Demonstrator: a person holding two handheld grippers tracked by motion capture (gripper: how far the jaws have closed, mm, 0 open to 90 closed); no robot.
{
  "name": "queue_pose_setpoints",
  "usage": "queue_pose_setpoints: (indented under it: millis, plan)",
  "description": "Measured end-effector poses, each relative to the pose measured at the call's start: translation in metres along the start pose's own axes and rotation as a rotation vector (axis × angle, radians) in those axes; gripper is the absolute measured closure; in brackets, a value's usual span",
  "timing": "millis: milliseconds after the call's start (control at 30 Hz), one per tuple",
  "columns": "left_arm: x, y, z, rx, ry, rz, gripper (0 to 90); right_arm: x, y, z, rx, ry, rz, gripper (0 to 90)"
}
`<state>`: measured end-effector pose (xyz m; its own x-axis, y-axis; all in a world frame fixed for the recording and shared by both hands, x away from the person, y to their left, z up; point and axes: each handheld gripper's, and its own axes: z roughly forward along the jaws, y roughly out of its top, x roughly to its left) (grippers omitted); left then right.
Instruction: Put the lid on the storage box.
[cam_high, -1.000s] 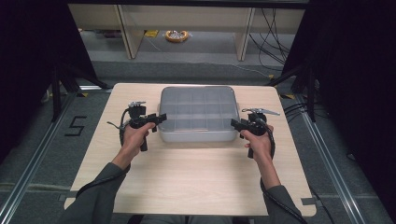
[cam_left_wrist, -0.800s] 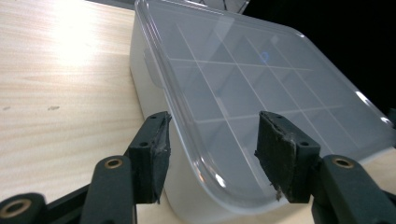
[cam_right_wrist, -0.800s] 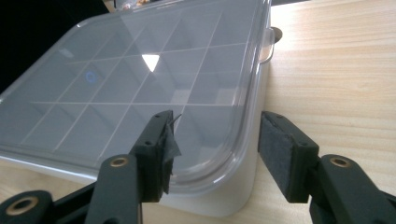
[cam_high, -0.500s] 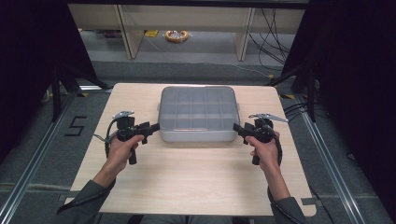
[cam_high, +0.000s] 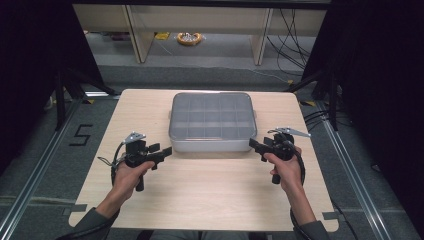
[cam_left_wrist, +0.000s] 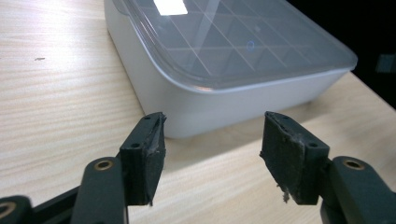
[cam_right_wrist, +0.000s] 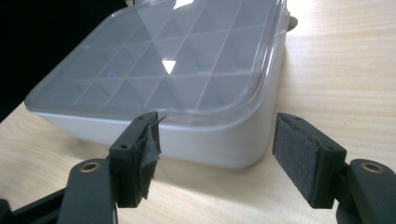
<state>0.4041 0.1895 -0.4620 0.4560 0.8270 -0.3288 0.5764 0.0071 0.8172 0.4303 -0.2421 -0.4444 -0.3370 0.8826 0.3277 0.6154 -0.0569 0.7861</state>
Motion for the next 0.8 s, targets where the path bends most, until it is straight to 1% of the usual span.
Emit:
queue_pose_setpoints:
  millis: [33,67,100,133,167,200,233,267,300,333,367,400,433,500,567,600,633,667,700,767,800]
  plan:
    - [-0.001,-0.003,-0.001,0.006,-0.003,0.005,38.2,-0.001,-0.002,0.0,-0.01,0.013,-0.003,32.2]
    - [-0.001,-0.006,-0.001,0.016,-0.006,0.008,37.3,-0.001,-0.003,-0.001,0.001,0.017,-0.006,31.9]
    - [-0.001,-0.009,-0.002,0.023,-0.015,0.002,36.3,-0.002,-0.005,-0.001,-0.001,0.016,-0.014,31.6]
    - [-0.001,-0.013,-0.003,0.03,-0.022,0.001,35.8,-0.002,-0.006,-0.002,0.002,0.014,-0.011,31.2]
    - [-0.001,-0.016,-0.004,0.031,-0.022,0.004,35.7,-0.003,-0.007,-0.003,0.008,-0.003,-0.019,30.9]
    - [-0.002,-0.018,-0.006,0.034,-0.023,0.003,35.7,-0.003,-0.008,-0.003,0.0,0.011,-0.012,30.6]
    - [-0.002,-0.019,-0.007,0.034,-0.029,0.006,35.4,-0.002,-0.009,-0.004,0.015,0.01,-0.008,30.4]
    - [-0.002,-0.02,-0.008,0.038,-0.029,0.003,35.1,-0.003,-0.009,-0.005,0.025,0.005,-0.015,30.3]
    - [-0.003,-0.02,-0.009,0.034,-0.029,0.002,34.8,-0.002,-0.011,-0.004,0.003,0.013,-0.008,30.1]
    - [-0.003,-0.021,-0.009,0.039,-0.029,0.011,34.5,-0.001,-0.012,-0.006,0.012,0.02,-0.007,30.0]
    - [-0.003,-0.022,-0.01,0.037,-0.032,0.01,34.3,-0.001,-0.012,-0.006,0.014,0.017,-0.01,29.9]
    - [-0.003,-0.022,-0.01,0.038,-0.035,0.011,34.1,0.0,-0.013,-0.005,0.004,0.011,-0.021,29.6]
    - [-0.004,-0.023,-0.01,0.041,-0.032,0.014,33.7,0.001,-0.014,-0.007,0.01,0.027,-0.012,29.3]
    - [-0.006,-0.025,-0.011,0.048,-0.028,0.02,32.6,0.002,-0.016,-0.008,0.015,0.017,-0.023,28.9]
    - [-0.007,-0.027,-0.011,0.049,-0.035,0.026,31.8,0.004,-0.017,-0.01,0.034,0.027,-0.031,28.6]
    - [-0.008,-0.028,-0.011,0.049,-0.04,0.025,31.2,0.005,-0.018,-0.01,0.033,0.026,-0.031,28.3]
    - [-0.008,-0.029,-0.012,0.054,-0.039,0.032,30.6,0.009,-0.02,-0.01,0.035,0.024,0.01,28.1]
    - [-0.009,-0.03,-0.012,0.053,-0.046,0.033,30.3,0.007,-0.021,-0.01,0.032,0.028,-0.033,28.1]
    - [-0.01,-0.03,-0.012,0.054,-0.052,0.034,29.9,0.008,-0.022,-0.01,0.025,0.032,-0.033,27.7]
    - [-0.012,-0.032,-0.014,0.064,-0.048,0.043,29.4,0.01,-0.024,-0.011,0.024,0.043,-0.037,26.8]
    - [-0.013,-0.033,-0.014,0.064,-0.049,0.042,29.1,0.011,-0.025,-0.011,0.026,0.038,-0.044,26.2]
